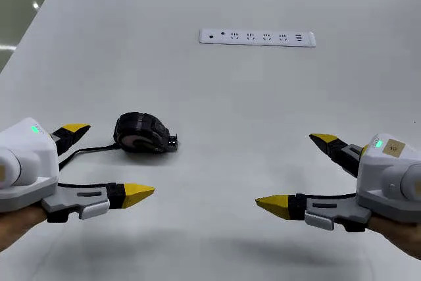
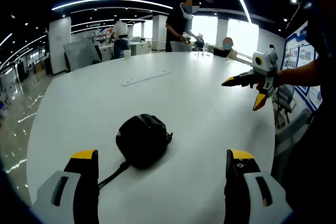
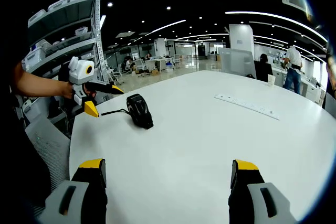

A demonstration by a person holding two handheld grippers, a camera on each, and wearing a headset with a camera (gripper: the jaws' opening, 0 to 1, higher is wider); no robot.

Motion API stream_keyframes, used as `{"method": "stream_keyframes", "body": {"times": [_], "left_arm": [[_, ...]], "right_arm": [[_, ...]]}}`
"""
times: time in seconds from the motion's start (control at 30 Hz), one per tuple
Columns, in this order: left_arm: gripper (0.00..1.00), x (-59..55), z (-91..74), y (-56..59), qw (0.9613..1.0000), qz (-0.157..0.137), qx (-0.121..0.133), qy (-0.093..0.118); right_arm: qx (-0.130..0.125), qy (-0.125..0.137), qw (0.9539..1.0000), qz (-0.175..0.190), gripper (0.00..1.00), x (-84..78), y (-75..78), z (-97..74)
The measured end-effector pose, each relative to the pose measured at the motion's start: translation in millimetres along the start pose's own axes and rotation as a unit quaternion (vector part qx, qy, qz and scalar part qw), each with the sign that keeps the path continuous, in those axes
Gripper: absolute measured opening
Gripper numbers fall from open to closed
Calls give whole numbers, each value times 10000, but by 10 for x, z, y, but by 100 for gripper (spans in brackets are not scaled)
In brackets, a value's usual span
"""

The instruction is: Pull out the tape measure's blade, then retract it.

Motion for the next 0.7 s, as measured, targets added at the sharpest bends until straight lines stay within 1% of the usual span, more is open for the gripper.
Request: {"method": "stream_keyframes", "body": {"times": [0.1,0.2,0.33,0.57,0.7], "left_arm": [[99,14,30,-36,10000,59,-28,-47],[99,21,45,-49,9999,93,-64,-74],[99,39,71,-80,9996,202,-103,-147],[99,91,110,-160,9990,346,-156,-231],[98,107,139,-174,9983,446,-222,-309]], "right_arm": [[51,-47,10000,-65,99,18,15,40],[110,-64,9998,-126,99,30,46,72],[201,-92,9994,-283,97,69,77,122],[339,-169,9981,-481,97,128,137,211],[433,-227,9970,-598,96,161,168,262]]}}
Point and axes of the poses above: the centre of the closed fingertips' face, and the gripper's own axes: z roughly forward along the fingers, y roughly to its right, x roughly out of its top, the point moved 10 cm from there along -z, roughly backward along the fingers, and after that the axes turned 7 degrees about -y, right-handed, at the moved point
